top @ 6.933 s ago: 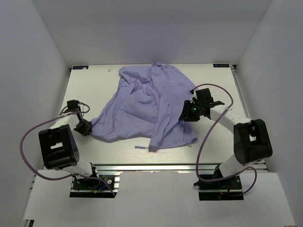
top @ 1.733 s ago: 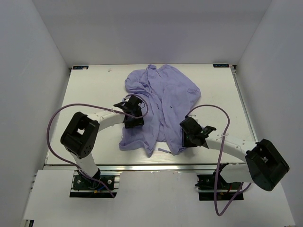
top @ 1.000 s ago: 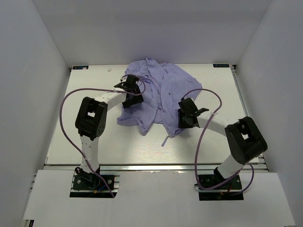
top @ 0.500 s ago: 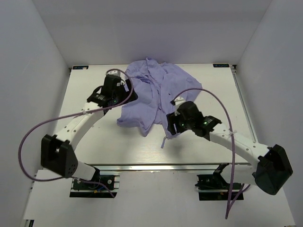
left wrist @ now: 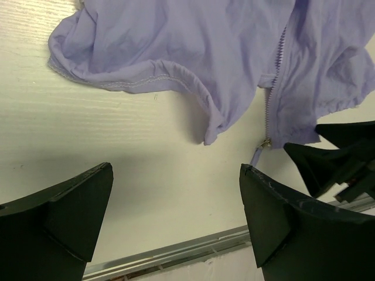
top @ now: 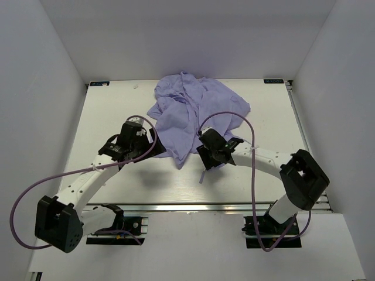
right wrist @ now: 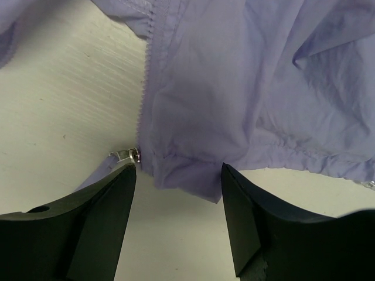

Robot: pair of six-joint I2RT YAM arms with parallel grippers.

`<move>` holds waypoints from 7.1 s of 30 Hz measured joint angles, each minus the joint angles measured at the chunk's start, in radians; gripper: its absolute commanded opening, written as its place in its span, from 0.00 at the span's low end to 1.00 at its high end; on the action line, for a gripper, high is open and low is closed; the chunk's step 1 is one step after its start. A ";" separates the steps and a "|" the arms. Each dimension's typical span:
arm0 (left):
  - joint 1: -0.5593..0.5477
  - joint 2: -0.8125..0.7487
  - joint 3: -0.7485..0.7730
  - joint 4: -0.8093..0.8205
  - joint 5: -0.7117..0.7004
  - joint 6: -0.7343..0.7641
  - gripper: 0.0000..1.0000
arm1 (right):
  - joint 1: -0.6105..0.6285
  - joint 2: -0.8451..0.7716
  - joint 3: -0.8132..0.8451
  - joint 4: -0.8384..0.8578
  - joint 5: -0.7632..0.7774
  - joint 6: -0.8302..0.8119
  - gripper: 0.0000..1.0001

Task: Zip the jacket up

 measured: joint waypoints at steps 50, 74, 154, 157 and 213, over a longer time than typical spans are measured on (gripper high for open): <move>-0.348 0.562 0.346 -0.114 -0.153 0.221 0.92 | -0.055 -0.101 -0.197 0.213 -0.105 0.217 0.00; -0.352 0.633 0.338 -0.078 -0.115 0.216 0.00 | -0.153 -0.244 -0.397 0.402 -0.420 0.195 0.00; -0.352 -0.034 0.029 0.584 0.027 -0.032 0.00 | -0.278 -0.573 -0.406 0.972 -0.482 0.325 0.00; -0.352 -0.011 0.031 0.583 0.018 -0.015 0.00 | -0.278 -0.575 -0.406 0.908 -0.521 0.327 0.00; -0.353 0.072 0.009 0.632 -0.014 0.143 0.00 | -0.278 -0.462 -0.275 0.664 -0.645 0.395 0.00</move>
